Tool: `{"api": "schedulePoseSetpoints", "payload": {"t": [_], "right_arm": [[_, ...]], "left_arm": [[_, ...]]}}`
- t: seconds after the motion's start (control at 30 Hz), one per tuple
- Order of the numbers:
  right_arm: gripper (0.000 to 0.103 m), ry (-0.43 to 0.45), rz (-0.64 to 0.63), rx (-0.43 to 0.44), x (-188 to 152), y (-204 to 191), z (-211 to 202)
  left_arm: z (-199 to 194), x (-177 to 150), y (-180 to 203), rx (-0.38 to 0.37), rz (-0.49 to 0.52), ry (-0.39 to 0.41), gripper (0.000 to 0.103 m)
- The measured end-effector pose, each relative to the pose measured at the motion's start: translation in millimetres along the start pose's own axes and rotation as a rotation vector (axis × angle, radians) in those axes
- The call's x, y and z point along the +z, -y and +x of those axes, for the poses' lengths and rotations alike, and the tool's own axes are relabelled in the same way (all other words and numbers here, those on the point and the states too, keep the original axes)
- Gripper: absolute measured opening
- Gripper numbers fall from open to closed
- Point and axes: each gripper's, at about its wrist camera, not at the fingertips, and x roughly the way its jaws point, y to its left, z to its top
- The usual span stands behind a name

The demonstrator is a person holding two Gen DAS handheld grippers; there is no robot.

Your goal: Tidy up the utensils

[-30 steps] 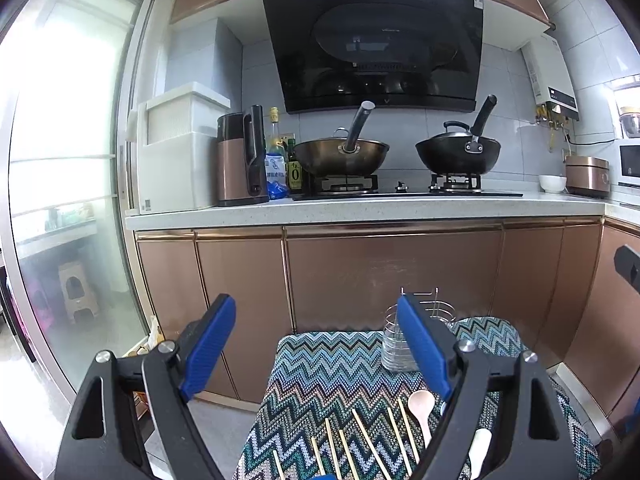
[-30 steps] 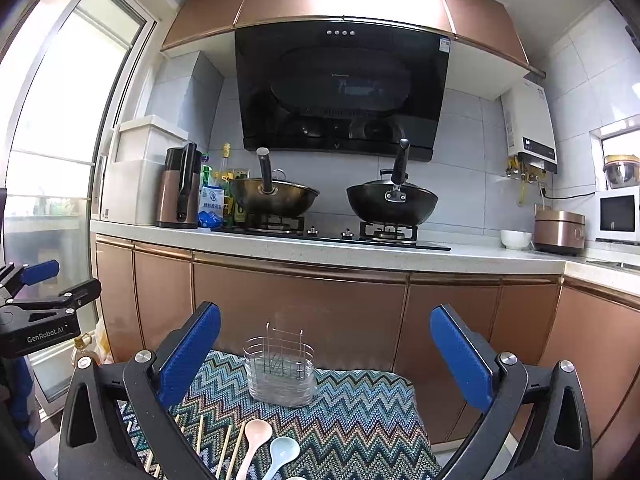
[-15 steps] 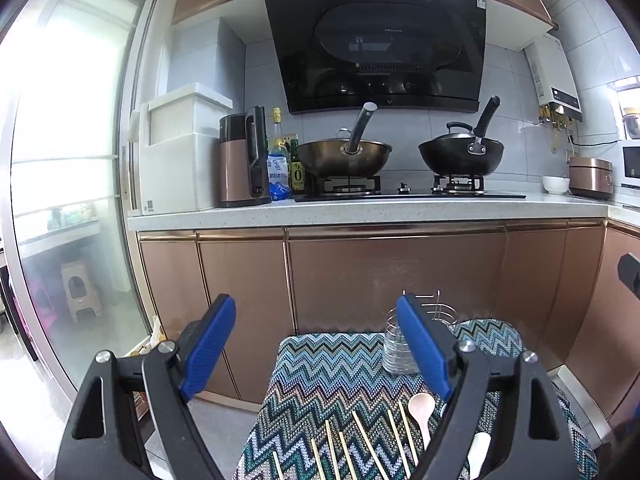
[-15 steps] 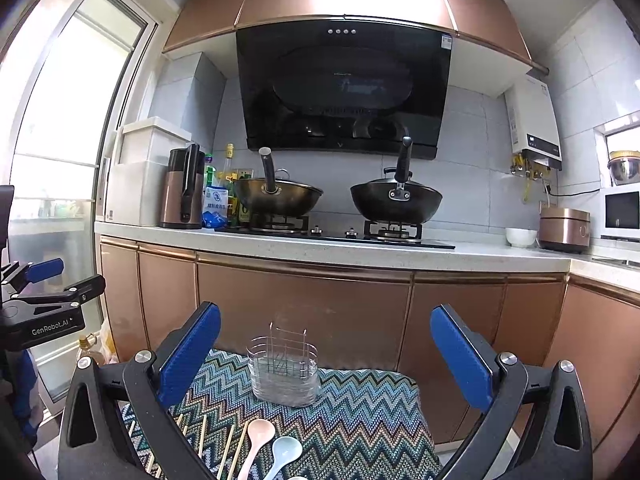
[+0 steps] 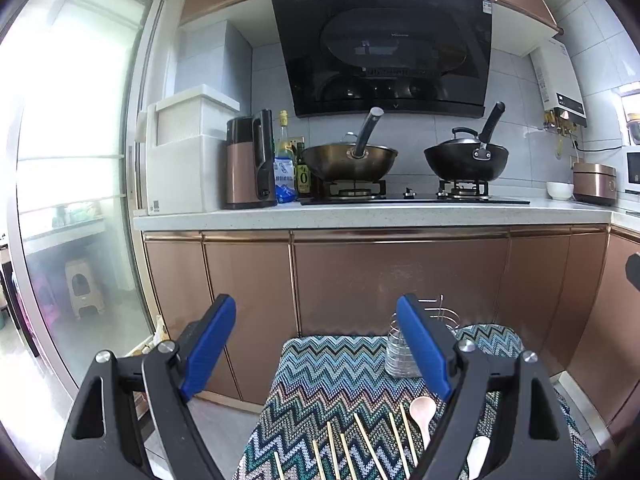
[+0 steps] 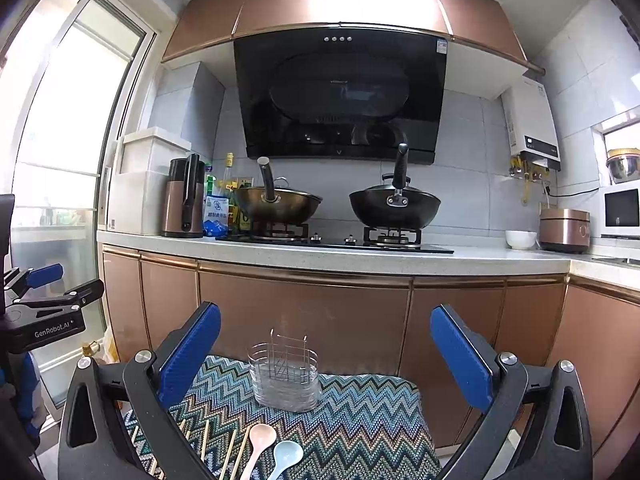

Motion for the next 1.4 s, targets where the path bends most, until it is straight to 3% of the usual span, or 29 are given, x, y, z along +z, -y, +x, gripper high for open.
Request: {"api": "schedulePoseSetpoints", "payload": {"t": [0.17, 0.33, 0.7, 0.83, 0.9, 0.97, 1.07, 1.23, 1.4], "right_arm": [[0.103, -0.033, -0.001, 0.033, -6, 4, 11], [0.101, -0.117, 0.046, 0.089, -23, 18, 34], [0.068, -0.472, 0.184, 0.237, -103, 51, 121], [0.055, -0.599, 0.213, 0.317, -133, 46, 154], [0.046, -0.66, 0.232, 0.375, -149, 42, 170], [0.039, -0.73, 0.241, 0.425, -167, 35, 187], [0.036, -0.809, 0.254, 0.473, -190, 29, 205], [0.035, -0.88, 0.27, 0.503, -211, 33, 223], [0.035, -0.904, 0.262, 0.509, -223, 36, 233]], "left_arm": [[17, -7, -7, -0.01, -0.019, -0.063, 0.082], [55, -32, -13, -0.062, -0.019, -0.224, 0.082], [155, -117, -15, -0.254, -0.162, -0.734, 0.08], [181, -139, -4, -0.331, -0.201, -0.862, 0.079], [192, -147, 0, -0.349, -0.206, -0.908, 0.076], [202, -151, 4, -0.353, -0.199, -0.941, 0.062], [223, -165, 8, -0.335, -0.195, -1.034, 0.044], [244, -187, 10, -0.314, -0.194, -1.126, 0.039], [256, -198, 13, -0.287, -0.19, -1.167, 0.029]]}}
